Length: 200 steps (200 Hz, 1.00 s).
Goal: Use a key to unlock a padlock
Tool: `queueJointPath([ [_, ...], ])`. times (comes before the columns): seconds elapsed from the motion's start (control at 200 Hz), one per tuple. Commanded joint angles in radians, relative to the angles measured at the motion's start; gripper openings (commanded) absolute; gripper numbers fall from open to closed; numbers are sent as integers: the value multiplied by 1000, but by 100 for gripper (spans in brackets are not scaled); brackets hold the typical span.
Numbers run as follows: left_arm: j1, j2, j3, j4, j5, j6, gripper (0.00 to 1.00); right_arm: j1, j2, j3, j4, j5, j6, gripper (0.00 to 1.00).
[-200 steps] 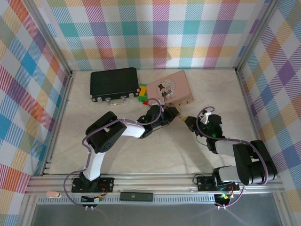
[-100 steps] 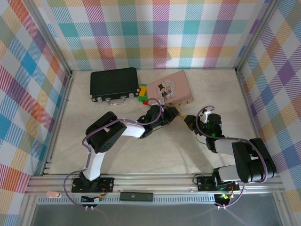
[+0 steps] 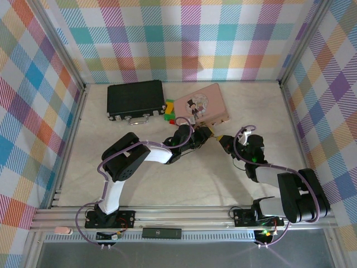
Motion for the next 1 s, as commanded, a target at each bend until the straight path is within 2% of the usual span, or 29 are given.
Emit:
queueJointPath([
  [0.0,-16,22,24,23,-1,-54,0,15,23,18,59,3,11,0],
  [0.415,-20,32,33,46,-4,-84,0,41,158,3,245,-2,60,0],
  [0.675,-29,43,54,48,-6,-90,0,77,314,-12,439,-4,246,0],
  [0.83,-30,38,46,48,-1,-87,0,80,379,3,486,-2,242,0],
  [0.995,-30,34,27,51,-5,-79,0,81,371,-6,491,8,239,0],
])
